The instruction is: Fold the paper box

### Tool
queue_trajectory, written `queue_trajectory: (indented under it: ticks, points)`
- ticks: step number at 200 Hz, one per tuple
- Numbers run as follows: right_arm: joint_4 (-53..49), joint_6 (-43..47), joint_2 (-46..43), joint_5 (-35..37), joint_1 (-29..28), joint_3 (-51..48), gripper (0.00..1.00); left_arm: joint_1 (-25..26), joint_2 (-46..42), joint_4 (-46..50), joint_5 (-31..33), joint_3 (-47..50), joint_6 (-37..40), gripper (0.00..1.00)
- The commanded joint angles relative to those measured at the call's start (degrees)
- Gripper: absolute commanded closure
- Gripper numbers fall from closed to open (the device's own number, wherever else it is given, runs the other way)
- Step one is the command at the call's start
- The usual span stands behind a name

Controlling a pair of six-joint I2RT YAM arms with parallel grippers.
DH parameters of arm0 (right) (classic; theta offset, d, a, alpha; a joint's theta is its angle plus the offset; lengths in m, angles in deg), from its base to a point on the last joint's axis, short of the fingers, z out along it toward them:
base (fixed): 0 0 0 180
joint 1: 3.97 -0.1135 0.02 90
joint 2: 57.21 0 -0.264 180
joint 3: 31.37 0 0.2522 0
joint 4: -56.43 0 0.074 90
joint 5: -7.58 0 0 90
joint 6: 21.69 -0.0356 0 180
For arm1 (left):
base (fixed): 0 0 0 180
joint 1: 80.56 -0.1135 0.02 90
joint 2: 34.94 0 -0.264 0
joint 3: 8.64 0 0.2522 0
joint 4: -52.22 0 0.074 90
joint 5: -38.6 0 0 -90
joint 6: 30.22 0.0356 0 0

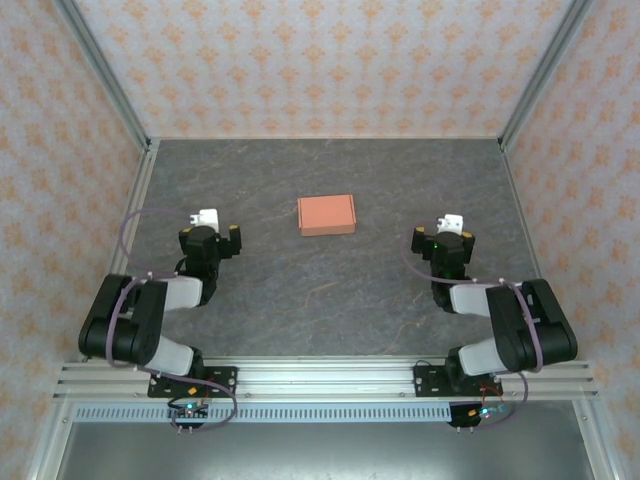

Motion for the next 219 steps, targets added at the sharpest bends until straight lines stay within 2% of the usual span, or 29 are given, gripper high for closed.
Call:
queue_trajectory:
  ticks: [1, 8, 14, 27, 37, 47, 56, 219]
  points:
    - [9.1, -1.48, 2.28, -7.01, 3.48, -0.42, 0.01, -1.71, 1.15, -3.65, -2.45, -2.41, 0.98, 0.0]
    - [12.91, -1.77, 5.94, -7.35, 4.08, -0.28, 0.01, -2.36, 0.72, -1.07, -2.96, -3.17, 0.25, 0.0]
    - [14.22, -1.77, 7.74, -7.1, 4.1, 0.76, 0.01, -2.44, 1.12, -2.76, -2.9, -2.78, 0.32, 0.0]
    - [-0.98, -3.81, 5.27, -8.28, 5.81, 6.25, 0.01, -2.4, 1.02, -2.41, -2.97, -2.85, 0.27, 0.0]
    - [2.0, -6.04, 6.93, -7.46, 7.23, 6.21, 0.01, -2.47, 0.84, -1.62, -2.97, -3.02, 0.27, 0.0]
    - [-1.37, -5.9, 5.81, -7.43, 7.25, 6.87, 0.01, -2.4, 0.87, -1.9, -2.92, -3.01, 0.29, 0.0]
    - [1.09, -5.77, 6.46, -7.42, 7.25, 6.28, 0.01, -2.31, 0.97, -2.32, -2.81, -2.9, 0.37, 0.0]
    - [-0.15, -5.46, 6.02, -6.8, 6.78, 6.52, 0.01, -2.27, 0.94, -2.03, -2.76, -2.9, 0.45, 0.0]
